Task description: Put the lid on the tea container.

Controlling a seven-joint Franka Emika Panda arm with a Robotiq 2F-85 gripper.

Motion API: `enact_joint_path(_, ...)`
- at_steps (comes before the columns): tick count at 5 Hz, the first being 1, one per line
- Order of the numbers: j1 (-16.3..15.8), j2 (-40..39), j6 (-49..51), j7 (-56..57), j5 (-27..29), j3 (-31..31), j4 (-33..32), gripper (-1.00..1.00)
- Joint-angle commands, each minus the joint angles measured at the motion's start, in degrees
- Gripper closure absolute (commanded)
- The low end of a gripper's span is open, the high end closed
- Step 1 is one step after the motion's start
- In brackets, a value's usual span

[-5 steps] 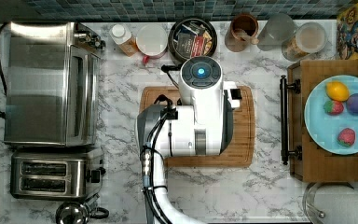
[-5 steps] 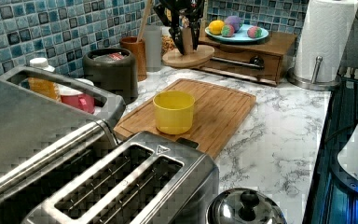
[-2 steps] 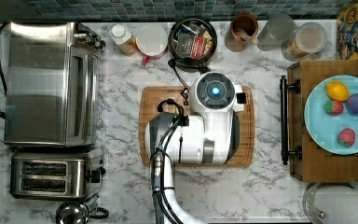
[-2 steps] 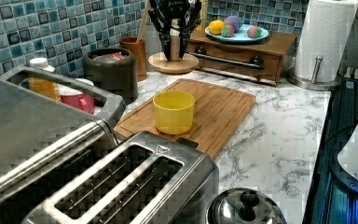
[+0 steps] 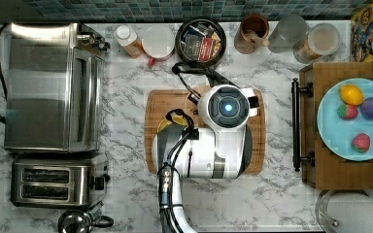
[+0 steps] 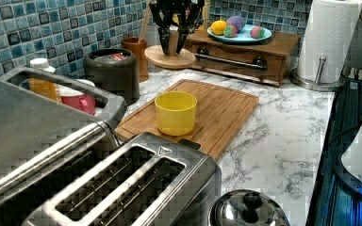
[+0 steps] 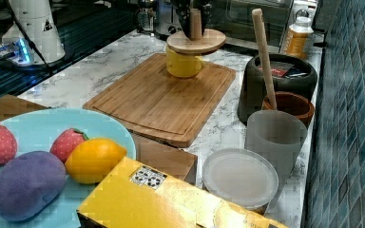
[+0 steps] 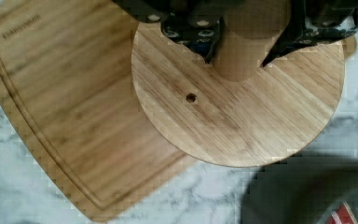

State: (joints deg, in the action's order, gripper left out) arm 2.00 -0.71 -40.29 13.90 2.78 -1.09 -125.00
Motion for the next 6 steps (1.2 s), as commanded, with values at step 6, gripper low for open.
enact_joint_path(6, -0.58, -6.38, -1.57, -9.03, -0.84, 2.98, 31.43, 1.0)
